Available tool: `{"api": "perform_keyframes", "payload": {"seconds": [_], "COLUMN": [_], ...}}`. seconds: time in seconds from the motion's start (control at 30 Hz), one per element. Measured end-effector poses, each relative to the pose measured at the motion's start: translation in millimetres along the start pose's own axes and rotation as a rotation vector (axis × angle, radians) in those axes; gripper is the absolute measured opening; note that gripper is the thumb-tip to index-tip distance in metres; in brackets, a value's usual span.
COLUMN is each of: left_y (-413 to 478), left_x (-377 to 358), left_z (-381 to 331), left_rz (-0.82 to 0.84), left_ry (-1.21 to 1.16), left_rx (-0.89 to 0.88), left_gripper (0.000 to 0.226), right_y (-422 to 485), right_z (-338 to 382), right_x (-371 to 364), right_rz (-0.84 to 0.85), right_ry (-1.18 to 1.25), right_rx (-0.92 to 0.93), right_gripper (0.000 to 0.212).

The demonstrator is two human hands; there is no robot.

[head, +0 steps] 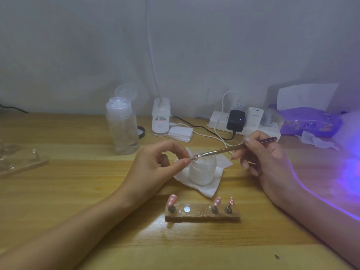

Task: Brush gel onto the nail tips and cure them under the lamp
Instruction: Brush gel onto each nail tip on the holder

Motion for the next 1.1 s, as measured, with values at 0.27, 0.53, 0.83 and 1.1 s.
{"api": "perform_keyframes", "payload": {"seconds": [0.27,0.53,0.83,1.1], "left_y": [-0.6,-0.6,-1.2,-0.8], "left_x": [0.6,0.6,0.3,-0.1], "left_z": [-0.6,0.8,0.5,-0.8], "left_rz": [0.005,0.004,0.009,0.013], "left_ry": [0.033,0.037,0.002,-0.018], "left_rx": [-0.032,-0.034,-0.016,0.006], "left_gripper": [0.007,0.007,0.006,0.007], "right_y": [0.2,1.4,1.1,-0.4], "right_z": [1.4,0.6,1.0,2.4], "right_x": [-1.2,0.3,1.0,-0.8], "right_rz": [0.003,0.013,-0.012,-0.006], "right_ry": [-0.002,0.002,0.009,0.009], "right_rx": [0.008,0.008,0.001,-0.002], "right_gripper": [0.021,0.023,0.022,0.023]}}
Point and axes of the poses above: each hand's wrist, its own y-axis towards the middle knuckle, its own x-axis out of the back of the hand, z = x × y, the point moved 1 cm from there along y, towards the middle knuckle, and after that the axes turned 7 degrees about -x, right-handed, at the moved point
